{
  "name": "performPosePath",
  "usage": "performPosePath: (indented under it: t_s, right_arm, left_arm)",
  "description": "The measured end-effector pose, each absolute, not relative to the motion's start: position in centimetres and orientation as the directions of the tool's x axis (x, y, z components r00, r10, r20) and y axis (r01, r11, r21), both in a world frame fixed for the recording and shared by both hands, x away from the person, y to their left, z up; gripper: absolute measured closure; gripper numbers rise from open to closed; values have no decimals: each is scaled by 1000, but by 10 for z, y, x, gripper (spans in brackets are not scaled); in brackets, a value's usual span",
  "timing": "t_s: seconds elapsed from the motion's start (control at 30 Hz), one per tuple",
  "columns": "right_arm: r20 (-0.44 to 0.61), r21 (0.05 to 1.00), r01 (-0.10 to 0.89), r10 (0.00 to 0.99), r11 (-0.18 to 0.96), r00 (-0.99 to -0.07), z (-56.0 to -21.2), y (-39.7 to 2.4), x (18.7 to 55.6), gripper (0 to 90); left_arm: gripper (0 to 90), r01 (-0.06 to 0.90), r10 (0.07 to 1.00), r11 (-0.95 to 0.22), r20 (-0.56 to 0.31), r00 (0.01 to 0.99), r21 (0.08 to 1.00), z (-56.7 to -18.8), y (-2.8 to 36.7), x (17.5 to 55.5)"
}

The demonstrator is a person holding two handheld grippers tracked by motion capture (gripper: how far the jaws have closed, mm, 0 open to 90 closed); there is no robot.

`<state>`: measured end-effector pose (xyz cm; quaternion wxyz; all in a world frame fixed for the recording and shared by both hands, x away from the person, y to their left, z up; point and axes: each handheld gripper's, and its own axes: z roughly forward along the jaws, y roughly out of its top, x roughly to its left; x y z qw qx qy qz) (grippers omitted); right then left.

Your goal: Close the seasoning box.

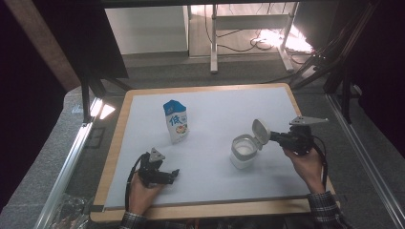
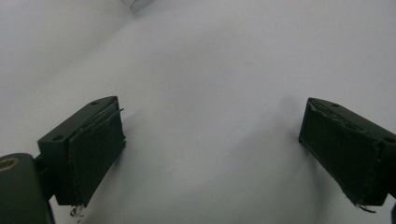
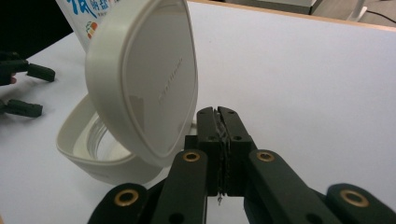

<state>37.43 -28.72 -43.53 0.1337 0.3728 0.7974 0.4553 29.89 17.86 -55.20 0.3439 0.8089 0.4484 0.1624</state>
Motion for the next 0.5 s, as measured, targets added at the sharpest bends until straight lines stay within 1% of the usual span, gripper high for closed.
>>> performPosePath:
  t_s: [0.27, 0.5]
  right_arm:
    - [166, 830, 479, 694, 285, -700, -429, -283, 381, 876]
    - [168, 829, 474, 678, 296, -716, -428, -276, 381, 871]
  left_arm:
    - [64, 613, 837, -361, -45, 545, 702, -552, 179, 299]
    - [64, 613, 837, -362, -45, 546, 702, -552, 179, 299]
